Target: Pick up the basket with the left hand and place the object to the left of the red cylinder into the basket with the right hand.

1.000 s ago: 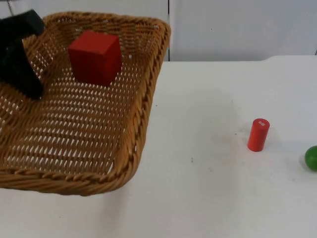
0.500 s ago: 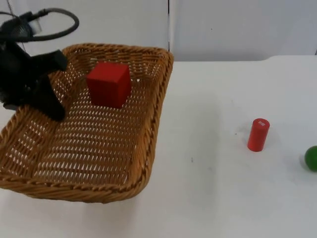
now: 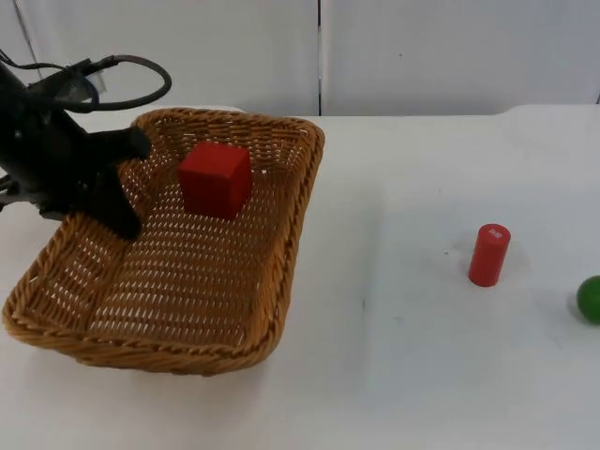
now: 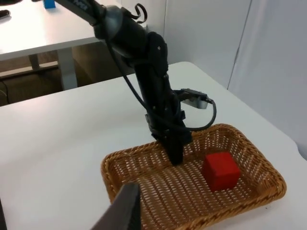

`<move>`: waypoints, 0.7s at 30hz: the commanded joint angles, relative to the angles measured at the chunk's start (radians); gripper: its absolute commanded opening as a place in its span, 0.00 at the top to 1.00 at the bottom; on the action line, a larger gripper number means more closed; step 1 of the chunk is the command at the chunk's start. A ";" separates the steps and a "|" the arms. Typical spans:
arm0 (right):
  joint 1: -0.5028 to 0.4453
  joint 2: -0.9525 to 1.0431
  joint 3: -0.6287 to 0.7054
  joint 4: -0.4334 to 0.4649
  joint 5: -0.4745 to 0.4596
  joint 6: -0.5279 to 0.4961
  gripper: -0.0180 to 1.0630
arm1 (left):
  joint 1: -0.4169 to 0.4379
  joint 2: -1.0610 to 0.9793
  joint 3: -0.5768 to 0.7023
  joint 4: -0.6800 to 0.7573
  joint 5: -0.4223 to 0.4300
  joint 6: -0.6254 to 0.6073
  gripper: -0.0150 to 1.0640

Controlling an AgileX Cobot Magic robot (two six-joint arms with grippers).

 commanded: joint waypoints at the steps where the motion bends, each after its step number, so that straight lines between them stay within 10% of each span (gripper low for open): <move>1: 0.001 -0.005 0.002 -0.003 -0.001 0.004 0.01 | 0.001 0.022 -0.036 -0.046 0.008 0.005 0.99; 21: 0.001 -0.005 0.002 -0.002 -0.009 -0.002 0.01 | 0.001 0.115 -0.101 -0.020 -0.052 0.036 0.99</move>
